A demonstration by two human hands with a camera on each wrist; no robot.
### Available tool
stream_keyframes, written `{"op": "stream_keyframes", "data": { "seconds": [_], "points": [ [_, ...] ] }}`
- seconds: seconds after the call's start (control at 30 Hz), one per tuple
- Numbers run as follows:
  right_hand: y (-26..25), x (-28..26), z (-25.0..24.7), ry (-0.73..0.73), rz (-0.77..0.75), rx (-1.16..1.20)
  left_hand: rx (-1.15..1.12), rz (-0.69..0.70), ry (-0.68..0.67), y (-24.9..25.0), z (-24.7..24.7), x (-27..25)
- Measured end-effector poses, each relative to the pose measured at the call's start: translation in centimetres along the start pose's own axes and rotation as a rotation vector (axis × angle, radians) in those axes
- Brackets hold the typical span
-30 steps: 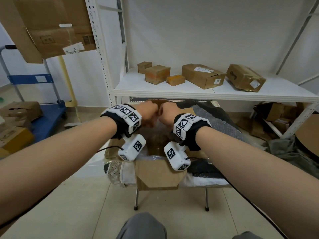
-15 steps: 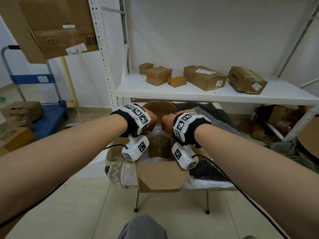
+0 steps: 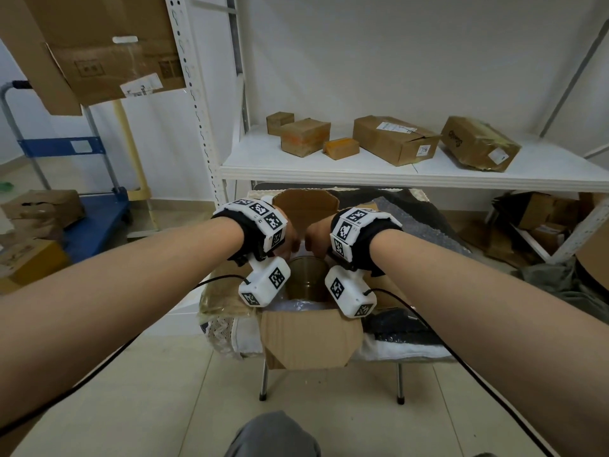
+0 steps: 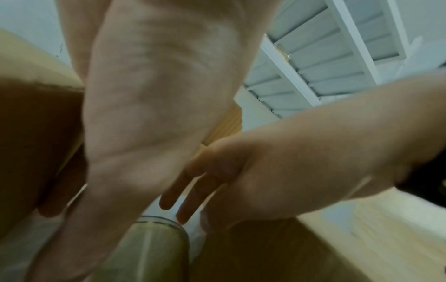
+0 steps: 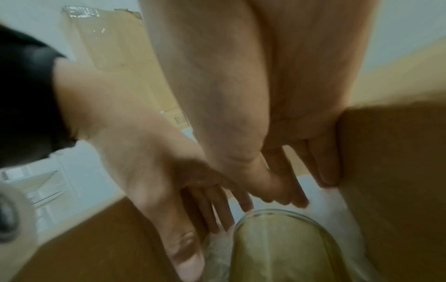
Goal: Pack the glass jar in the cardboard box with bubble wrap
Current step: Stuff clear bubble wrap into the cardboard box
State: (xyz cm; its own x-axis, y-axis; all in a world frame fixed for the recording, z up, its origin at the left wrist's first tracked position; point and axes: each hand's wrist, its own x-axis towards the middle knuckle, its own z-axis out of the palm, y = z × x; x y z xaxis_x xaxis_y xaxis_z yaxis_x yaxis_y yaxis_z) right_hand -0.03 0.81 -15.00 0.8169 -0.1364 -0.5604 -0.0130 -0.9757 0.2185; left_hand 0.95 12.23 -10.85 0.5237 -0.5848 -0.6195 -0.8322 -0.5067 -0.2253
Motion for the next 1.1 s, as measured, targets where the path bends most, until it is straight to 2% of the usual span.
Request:
{"op": "stream_keyframes", "data": {
  "seconds": [0.1,0.17,0.23,0.47,0.57,0.63,0.7,0.8,0.9,1.1],
  "points": [
    [0.7,0.5,0.5,-0.068,0.002,0.015,-0.114,-0.006,0.014,0.2,0.2,0.9],
    [0.3,-0.8,0.2,-0.054,0.005,0.07,-0.131,-0.008,0.117,0.2,0.0,0.6],
    [0.2,-1.5,0.4,-0.005,-0.009,0.109,-0.122,-0.019,0.156,0.2,-0.1,0.3],
    [0.0,-2.6,1.3,0.153,0.063,0.24,0.163,-0.058,0.034,-0.9,0.7,0.9],
    [-0.4,-3.3,1.0,0.099,0.066,0.248,0.244,-0.051,0.008,-1.5,1.3,2.4],
    [-0.6,-4.1,0.7,0.097,0.053,0.302,0.205,-0.064,0.025,-1.5,0.9,1.7],
    [-0.3,-5.3,0.3,0.18,0.034,0.462,0.065,-0.058,0.057,-0.7,0.0,-0.4],
    [0.7,-7.2,0.1,0.385,-0.006,0.928,-0.21,-0.004,0.136,-0.1,-1.5,-1.8],
    [1.5,-9.6,-0.4,0.504,-0.023,1.303,-0.27,-0.001,0.305,-0.1,-2.9,-3.0],
    [4.0,-15.2,-0.3,0.838,0.073,1.386,-0.392,0.129,0.533,2.9,-6.6,-6.9]
  ]
}}
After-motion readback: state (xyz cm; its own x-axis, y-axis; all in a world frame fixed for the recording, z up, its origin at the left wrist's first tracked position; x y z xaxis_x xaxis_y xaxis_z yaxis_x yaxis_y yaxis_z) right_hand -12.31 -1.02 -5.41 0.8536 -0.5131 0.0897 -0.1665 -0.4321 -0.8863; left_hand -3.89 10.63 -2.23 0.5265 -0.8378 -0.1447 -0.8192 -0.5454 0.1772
